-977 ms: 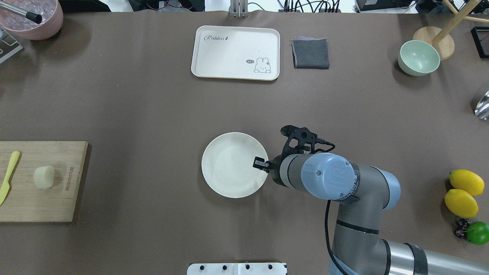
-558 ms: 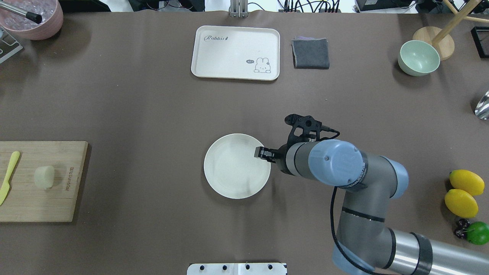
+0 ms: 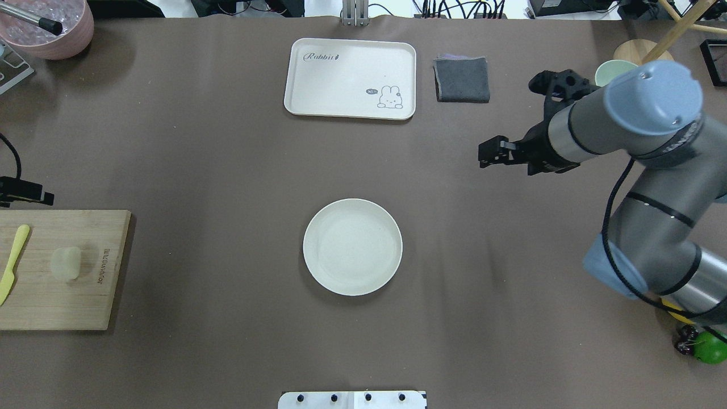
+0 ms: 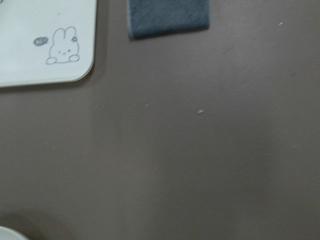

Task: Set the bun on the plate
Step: 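Release the plate and withdraw the right arm while the left arm reaches the bun, then grasp the pale bun on the cutting board with the left gripper, then carry the bun with the left gripper and lower it onto the plate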

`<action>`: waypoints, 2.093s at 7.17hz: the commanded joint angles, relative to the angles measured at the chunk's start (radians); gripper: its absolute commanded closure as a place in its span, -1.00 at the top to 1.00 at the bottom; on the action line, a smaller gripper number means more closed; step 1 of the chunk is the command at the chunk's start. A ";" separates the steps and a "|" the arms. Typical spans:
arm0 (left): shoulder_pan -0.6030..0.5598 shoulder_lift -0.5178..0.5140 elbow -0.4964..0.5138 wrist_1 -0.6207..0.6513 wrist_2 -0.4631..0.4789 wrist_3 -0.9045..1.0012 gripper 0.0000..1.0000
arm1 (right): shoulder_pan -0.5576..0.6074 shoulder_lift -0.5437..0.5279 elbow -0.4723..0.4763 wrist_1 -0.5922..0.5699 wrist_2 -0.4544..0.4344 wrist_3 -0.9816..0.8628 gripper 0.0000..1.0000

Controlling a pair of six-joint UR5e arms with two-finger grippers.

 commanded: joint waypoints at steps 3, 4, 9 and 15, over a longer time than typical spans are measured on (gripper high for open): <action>0.179 0.049 -0.003 -0.009 0.133 -0.017 0.75 | 0.415 -0.130 -0.002 -0.204 0.251 -0.640 1.00; 0.205 0.049 -0.003 -0.009 0.140 -0.017 0.66 | 0.467 -0.131 -0.001 -0.281 0.259 -0.757 1.00; 0.239 0.036 -0.068 -0.008 0.162 -0.075 -1.00 | 0.586 -0.236 -0.007 -0.312 0.258 -0.974 1.00; 0.441 -0.610 -0.025 0.315 0.324 -0.599 -1.00 | 0.724 -0.385 -0.002 -0.306 0.247 -1.101 1.00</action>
